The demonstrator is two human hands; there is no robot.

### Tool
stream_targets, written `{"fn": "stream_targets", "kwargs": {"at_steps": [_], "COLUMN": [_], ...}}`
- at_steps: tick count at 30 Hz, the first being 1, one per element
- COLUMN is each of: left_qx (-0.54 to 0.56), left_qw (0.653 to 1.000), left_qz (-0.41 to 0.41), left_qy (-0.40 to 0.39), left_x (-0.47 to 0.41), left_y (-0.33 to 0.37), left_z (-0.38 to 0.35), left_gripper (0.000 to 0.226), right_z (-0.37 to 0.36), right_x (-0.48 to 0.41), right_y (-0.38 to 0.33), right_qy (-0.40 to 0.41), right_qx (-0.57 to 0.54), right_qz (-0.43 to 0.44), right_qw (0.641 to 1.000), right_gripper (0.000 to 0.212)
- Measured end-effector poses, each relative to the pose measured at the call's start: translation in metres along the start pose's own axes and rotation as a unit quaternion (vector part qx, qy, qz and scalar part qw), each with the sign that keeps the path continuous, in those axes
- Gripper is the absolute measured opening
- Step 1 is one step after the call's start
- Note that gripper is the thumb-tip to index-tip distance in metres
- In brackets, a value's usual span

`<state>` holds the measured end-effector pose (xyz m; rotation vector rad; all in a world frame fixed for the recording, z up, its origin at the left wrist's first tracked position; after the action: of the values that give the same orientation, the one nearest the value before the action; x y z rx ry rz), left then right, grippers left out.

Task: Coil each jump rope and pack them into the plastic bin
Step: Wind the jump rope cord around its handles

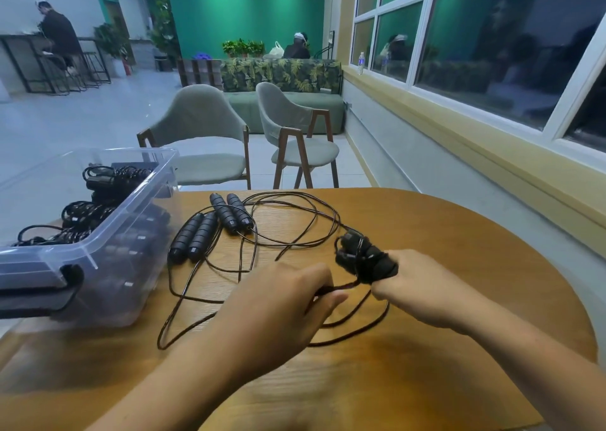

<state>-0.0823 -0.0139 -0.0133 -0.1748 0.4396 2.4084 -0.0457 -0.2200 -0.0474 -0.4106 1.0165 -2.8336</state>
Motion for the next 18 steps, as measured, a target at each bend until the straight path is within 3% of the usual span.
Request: {"fn": "stream_targets", "kwargs": {"at_steps": [6, 12, 14, 18], "left_qx": [0.028, 0.066, 0.047, 0.025], "left_qw": [0.999, 0.997, 0.998, 0.999], "left_qz": [-0.02, -0.038, -0.034, -0.012], "left_qy": [0.0, 0.009, 0.007, 0.019], "left_x": [0.0, -0.001, -0.002, -0.004], "left_y": [-0.006, -0.009, -0.011, -0.013], "left_z": [0.007, 0.012, 0.012, 0.01], "left_gripper": [0.031, 0.028, 0.033, 0.037], "right_z": [-0.031, -0.031, -0.029, -0.019], "right_x": [0.013, 0.027, 0.028, 0.022], "right_y": [-0.002, 0.002, 0.002, -0.008], "right_qy": [-0.194, -0.333, -0.309, -0.101], "right_qx": [0.067, 0.011, 0.062, 0.22], "right_qz": [-0.044, -0.097, -0.094, -0.049], "right_qw": [0.978, 0.938, 0.944, 0.969], "right_gripper": [0.018, 0.034, 0.031, 0.012]}}
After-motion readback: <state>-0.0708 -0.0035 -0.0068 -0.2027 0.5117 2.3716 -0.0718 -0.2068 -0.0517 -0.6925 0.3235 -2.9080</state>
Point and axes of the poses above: each hand's wrist, its own x-axis away from the middle knuckle, its own z-axis out of the back of the hand, y = z × x, the point moved 6 cm from there along -x, towards the middle knuckle, and after that the axes turned 6 degrees about -y, right-handed, at the moved point
